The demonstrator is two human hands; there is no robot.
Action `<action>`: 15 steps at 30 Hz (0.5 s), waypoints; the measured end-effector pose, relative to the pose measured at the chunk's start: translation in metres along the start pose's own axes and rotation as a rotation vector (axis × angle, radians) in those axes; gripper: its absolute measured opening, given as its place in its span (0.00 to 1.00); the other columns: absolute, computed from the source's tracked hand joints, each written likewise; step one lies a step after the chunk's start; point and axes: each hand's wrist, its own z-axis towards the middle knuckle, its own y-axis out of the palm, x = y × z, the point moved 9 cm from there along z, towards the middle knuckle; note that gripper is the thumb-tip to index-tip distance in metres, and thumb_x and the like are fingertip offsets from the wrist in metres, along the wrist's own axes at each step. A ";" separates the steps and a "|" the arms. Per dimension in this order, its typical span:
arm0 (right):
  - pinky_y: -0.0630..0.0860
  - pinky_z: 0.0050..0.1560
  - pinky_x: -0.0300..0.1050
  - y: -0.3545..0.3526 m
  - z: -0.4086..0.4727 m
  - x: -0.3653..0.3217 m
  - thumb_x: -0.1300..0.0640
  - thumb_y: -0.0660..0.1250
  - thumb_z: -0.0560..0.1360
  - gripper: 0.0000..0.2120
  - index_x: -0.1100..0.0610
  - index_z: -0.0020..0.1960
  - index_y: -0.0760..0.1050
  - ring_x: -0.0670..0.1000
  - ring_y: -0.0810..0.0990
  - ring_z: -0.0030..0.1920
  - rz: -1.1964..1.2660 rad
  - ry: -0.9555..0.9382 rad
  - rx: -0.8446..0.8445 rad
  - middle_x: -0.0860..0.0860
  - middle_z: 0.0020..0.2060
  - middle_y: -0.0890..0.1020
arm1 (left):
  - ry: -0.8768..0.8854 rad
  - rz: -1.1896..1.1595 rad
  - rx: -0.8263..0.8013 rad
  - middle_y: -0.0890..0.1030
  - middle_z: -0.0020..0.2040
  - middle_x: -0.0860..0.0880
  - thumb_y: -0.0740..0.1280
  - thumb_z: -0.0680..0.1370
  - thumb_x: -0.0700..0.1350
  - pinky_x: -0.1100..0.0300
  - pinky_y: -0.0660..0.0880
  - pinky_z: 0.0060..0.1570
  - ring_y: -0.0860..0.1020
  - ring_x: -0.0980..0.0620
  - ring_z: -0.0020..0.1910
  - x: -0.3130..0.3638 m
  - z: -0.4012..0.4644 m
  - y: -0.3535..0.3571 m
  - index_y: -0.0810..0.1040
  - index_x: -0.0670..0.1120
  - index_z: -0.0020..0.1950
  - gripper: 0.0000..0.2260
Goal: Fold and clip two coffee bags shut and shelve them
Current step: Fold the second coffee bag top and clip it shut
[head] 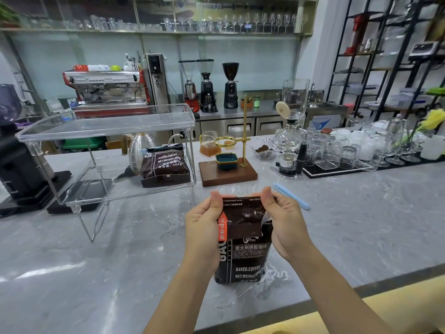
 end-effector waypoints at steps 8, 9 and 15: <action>0.81 0.51 0.59 -0.007 0.000 0.004 0.44 0.61 0.75 0.25 0.65 0.47 0.83 0.65 0.85 0.49 -0.068 0.002 0.067 0.65 0.45 0.86 | -0.025 0.018 -0.007 0.87 0.35 0.42 0.64 0.74 0.56 0.54 0.84 0.33 0.86 0.46 0.31 -0.002 0.001 -0.002 0.86 0.45 0.34 0.18; 0.81 0.53 0.61 -0.007 0.000 0.005 0.44 0.61 0.75 0.25 0.65 0.48 0.83 0.67 0.84 0.50 -0.072 0.002 0.066 0.66 0.46 0.86 | -0.025 0.021 -0.008 0.87 0.35 0.42 0.64 0.74 0.56 0.54 0.84 0.33 0.86 0.46 0.32 -0.003 0.001 -0.002 0.86 0.45 0.34 0.19; 0.82 0.51 0.60 -0.007 -0.002 0.004 0.44 0.61 0.75 0.23 0.62 0.46 0.84 0.62 0.86 0.45 -0.113 -0.033 0.088 0.63 0.43 0.86 | 0.005 0.050 -0.010 0.87 0.36 0.43 0.63 0.74 0.58 0.55 0.83 0.34 0.86 0.47 0.33 -0.003 0.003 -0.004 0.86 0.47 0.34 0.20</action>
